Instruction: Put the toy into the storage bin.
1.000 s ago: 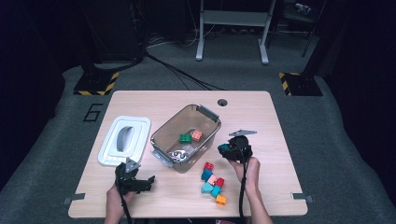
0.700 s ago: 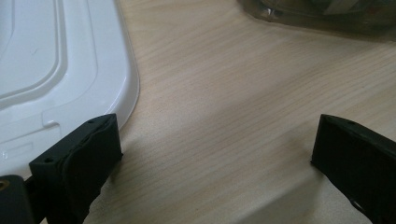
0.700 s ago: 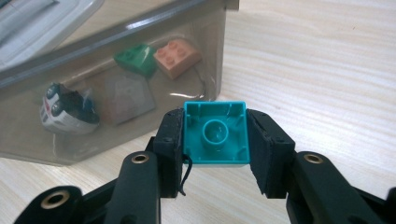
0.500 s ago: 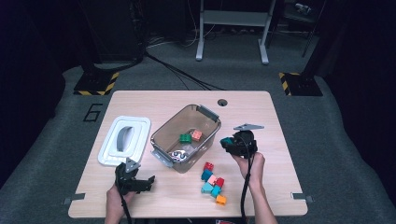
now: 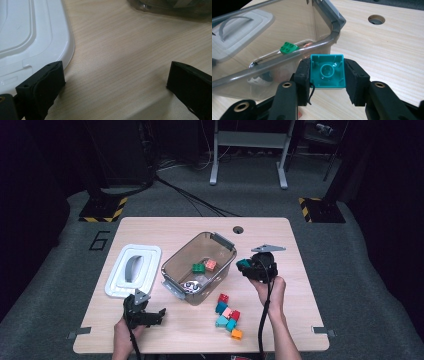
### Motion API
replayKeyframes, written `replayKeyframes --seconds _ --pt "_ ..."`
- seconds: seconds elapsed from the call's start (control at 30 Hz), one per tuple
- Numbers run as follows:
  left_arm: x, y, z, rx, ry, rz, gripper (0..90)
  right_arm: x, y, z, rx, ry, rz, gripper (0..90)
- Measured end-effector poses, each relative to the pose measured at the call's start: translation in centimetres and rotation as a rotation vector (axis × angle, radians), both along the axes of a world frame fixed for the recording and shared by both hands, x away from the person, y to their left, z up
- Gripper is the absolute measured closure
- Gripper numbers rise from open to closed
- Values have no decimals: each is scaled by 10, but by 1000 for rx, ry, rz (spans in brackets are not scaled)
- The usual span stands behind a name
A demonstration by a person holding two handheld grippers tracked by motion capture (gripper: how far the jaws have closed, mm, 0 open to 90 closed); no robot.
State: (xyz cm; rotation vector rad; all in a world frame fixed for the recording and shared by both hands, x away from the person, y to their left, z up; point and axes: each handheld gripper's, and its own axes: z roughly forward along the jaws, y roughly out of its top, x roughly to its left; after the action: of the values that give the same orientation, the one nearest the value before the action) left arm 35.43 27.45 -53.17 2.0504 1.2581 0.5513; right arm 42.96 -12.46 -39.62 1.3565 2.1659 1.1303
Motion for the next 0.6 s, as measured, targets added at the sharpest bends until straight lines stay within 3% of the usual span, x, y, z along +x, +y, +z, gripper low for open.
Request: replayKeyframes --seconds 0.6 --pt "0 0 0 -1 0 0 13 13 26 27 -29 -40 54 591"
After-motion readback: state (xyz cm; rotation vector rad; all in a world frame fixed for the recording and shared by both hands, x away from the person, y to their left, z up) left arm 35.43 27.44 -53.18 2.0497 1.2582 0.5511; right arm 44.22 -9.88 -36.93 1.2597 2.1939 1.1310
